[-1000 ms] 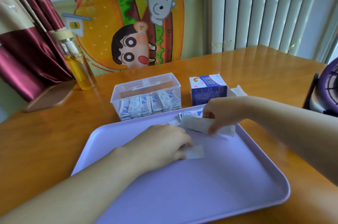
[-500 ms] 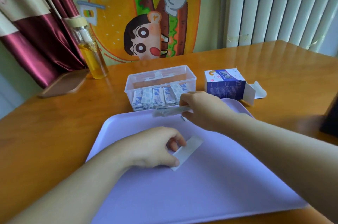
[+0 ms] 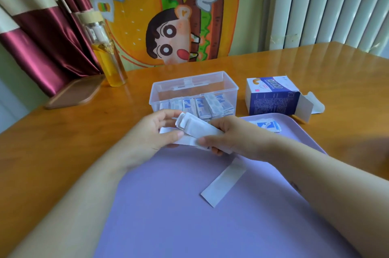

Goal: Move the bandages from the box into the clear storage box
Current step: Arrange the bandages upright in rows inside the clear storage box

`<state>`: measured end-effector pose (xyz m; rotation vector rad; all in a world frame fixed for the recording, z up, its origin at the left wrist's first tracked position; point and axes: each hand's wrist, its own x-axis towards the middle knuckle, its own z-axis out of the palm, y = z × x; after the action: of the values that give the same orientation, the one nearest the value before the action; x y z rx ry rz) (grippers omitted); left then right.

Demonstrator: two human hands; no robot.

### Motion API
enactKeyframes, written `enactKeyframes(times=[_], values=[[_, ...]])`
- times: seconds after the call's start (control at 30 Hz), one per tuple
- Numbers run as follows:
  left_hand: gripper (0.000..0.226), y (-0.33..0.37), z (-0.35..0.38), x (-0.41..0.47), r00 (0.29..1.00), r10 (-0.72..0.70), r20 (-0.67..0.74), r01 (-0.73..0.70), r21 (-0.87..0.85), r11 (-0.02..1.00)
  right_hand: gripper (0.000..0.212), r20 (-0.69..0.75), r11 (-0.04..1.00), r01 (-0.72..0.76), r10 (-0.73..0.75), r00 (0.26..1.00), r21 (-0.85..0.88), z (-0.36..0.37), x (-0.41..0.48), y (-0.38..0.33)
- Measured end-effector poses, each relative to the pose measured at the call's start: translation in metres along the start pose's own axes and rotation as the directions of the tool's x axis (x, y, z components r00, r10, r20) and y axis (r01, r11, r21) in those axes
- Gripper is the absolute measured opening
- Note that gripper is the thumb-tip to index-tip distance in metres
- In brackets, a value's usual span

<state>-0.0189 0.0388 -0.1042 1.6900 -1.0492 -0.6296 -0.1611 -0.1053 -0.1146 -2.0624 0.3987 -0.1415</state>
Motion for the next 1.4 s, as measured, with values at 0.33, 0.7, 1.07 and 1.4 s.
enactKeyframes(times=[0.33,0.7,1.07,1.4], values=[[0.038,-0.017,0.006,-0.002,0.994,-0.096,0.051,0.109,-0.459,0.882,0.009,0.130,0.789,-0.094,0.018,0.991,0.607,0.005,0.005,0.001],[0.034,-0.018,0.012,-0.003,0.994,-0.112,0.011,0.106,-0.429,0.897,0.013,-0.008,0.927,-0.016,0.021,1.000,0.376,0.015,0.001,-0.006],[0.027,-0.014,0.017,-0.006,0.993,-0.115,-0.007,0.107,-0.314,0.943,0.025,-0.275,0.952,0.157,-0.082,0.958,0.262,0.015,-0.003,-0.016],[0.028,-0.009,0.019,-0.008,0.933,-0.220,0.286,0.340,-0.492,0.802,0.017,-0.107,0.943,-0.054,0.094,0.990,0.330,0.025,0.002,-0.005]])
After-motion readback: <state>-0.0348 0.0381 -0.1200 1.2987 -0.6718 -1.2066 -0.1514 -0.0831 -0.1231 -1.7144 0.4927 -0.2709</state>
